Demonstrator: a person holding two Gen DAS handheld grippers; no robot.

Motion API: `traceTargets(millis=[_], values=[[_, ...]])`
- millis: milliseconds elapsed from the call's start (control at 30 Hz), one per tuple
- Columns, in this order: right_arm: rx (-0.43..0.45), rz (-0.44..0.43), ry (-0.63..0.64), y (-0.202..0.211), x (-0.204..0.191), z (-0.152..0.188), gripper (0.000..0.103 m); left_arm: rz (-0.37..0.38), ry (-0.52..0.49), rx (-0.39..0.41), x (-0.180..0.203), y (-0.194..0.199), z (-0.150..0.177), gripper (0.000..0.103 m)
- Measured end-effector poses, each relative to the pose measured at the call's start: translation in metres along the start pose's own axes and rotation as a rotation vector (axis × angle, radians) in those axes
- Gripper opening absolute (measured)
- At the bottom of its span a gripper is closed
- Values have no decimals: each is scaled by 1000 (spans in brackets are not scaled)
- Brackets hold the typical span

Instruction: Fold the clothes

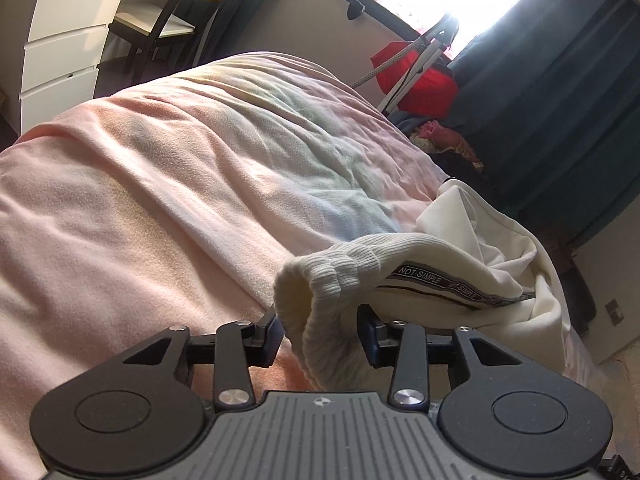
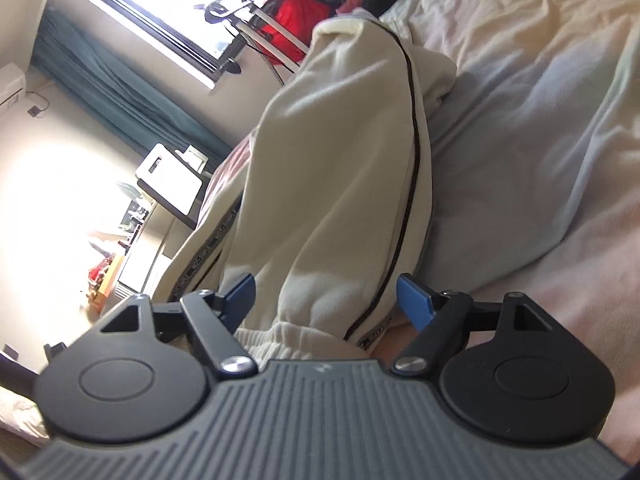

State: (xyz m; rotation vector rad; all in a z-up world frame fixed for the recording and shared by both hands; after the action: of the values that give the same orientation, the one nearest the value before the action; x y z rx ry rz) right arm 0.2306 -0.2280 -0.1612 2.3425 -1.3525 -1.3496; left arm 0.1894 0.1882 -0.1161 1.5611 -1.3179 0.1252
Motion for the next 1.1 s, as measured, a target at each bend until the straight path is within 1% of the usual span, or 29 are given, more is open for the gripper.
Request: traceTargets(millis=[100,133,233,300,333,367,400,433,467,500,533,600,667,767,800,867,933,1000,1100], values=[[-66,-14,-60,-13,9,13,79,-16,0,-9,3,6,2,48],[-75,-20,-59,-16,9,15,79,-20,-8,-9,4,7,2,49],[-88,-49,-19,-23,3,16,79,-20,-32,-4,8,8,4,51],[-80,-52,80,-25,-13,16,77,-25,-38,10,8,6,4,51],[-73,-51,134,-26,-21,16,71,-28,-36,17,8,5,3,51],[-62,-50,187,-25,-29,16,62,-28,-32,20,7,4,2,51],[-49,-48,238,-23,-38,15,56,-26,-25,22,5,3,1,51],[-28,-48,275,-19,-46,13,44,-24,-19,24,4,3,-1,50],[-1,-53,296,-13,-52,10,36,-23,-10,25,2,2,-2,50],[28,-59,307,-6,-56,6,33,-20,-3,27,0,2,-4,50],[67,-66,312,4,-60,1,27,-17,3,27,-1,2,-5,50],[133,-69,356,24,-69,-10,26,1,0,23,0,3,-6,50],[185,-43,428,44,-81,-18,26,23,-19,18,5,4,-4,50],[177,-6,452,55,-81,-20,26,42,-75,-1,15,4,3,50],[151,8,444,52,-76,-18,26,42,-93,-10,18,4,6,50],[54,66,423,35,-60,-8,26,24,-129,-16,21,2,11,50],[-28,93,408,21,-46,3,26,6,-148,-18,22,1,14,51],[-59,83,380,14,-42,9,27,-8,-154,-26,22,0,15,51],[-55,60,387,17,-50,9,29,-25,-164,-35,20,-3,17,51]])
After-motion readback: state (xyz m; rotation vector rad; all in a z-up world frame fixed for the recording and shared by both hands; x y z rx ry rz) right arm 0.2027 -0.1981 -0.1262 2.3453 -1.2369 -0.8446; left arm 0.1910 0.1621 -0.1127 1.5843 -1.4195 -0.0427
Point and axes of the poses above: each gripper's, at about its wrist camera, not at the fingertips, and y roughly against the way its jaws point, x to its right, z to its underside, the point moved 5 cm from there along -y, roughly the way its jaws point, and after that the axes turned 12 degrees about y, right-handed, at the moved point
